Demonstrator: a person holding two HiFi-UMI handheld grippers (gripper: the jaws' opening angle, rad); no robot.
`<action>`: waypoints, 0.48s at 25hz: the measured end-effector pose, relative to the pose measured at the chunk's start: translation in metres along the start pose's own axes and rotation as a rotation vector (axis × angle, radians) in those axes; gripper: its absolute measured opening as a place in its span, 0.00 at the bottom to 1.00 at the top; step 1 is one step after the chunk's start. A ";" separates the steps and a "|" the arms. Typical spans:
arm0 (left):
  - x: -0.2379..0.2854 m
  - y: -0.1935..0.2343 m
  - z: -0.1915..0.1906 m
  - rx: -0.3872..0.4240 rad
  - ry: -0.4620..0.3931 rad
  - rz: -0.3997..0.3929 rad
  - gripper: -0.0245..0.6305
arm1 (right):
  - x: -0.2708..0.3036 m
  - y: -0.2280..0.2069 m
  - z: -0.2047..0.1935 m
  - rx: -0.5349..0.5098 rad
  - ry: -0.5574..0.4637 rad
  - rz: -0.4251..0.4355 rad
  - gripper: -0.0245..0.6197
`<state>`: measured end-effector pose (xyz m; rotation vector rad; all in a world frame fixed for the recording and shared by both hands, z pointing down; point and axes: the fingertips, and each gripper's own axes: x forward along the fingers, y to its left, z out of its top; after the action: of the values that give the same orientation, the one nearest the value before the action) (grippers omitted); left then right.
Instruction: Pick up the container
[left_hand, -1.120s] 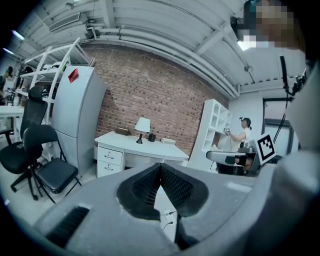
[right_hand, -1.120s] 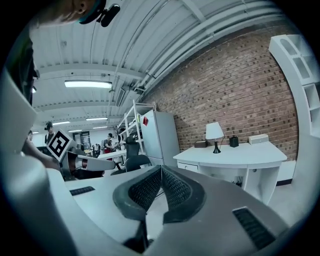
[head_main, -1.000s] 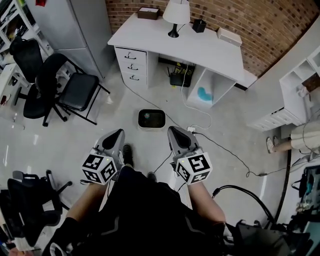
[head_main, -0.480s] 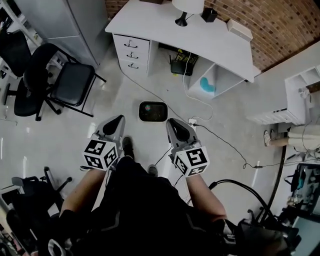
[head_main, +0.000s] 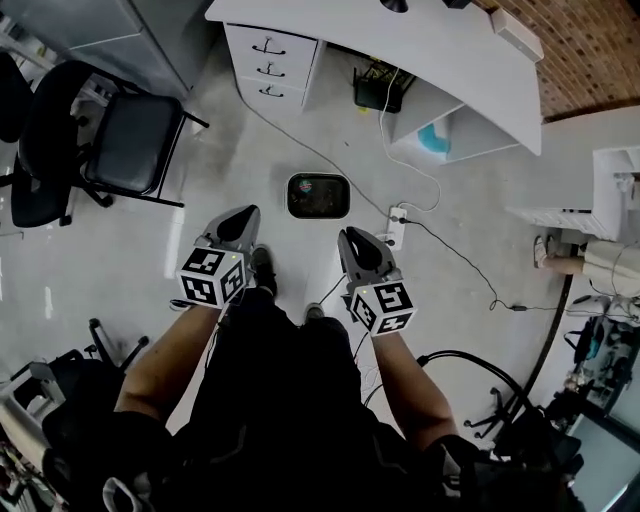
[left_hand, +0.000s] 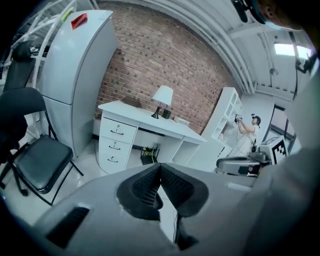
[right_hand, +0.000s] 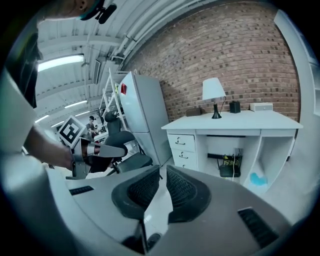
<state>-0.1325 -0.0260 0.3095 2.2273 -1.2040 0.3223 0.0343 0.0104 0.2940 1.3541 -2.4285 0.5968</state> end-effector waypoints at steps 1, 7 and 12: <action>0.009 0.007 -0.007 0.000 0.020 -0.007 0.05 | 0.009 -0.003 -0.008 0.009 0.009 -0.011 0.05; 0.056 0.046 -0.061 -0.005 0.145 0.014 0.05 | 0.064 -0.017 -0.069 0.040 0.079 -0.031 0.05; 0.114 0.091 -0.129 -0.072 0.221 0.055 0.05 | 0.122 -0.043 -0.148 0.137 0.157 -0.015 0.05</action>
<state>-0.1359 -0.0658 0.5003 2.0395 -1.1399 0.5240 0.0168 -0.0273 0.4862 1.3222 -2.2869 0.8462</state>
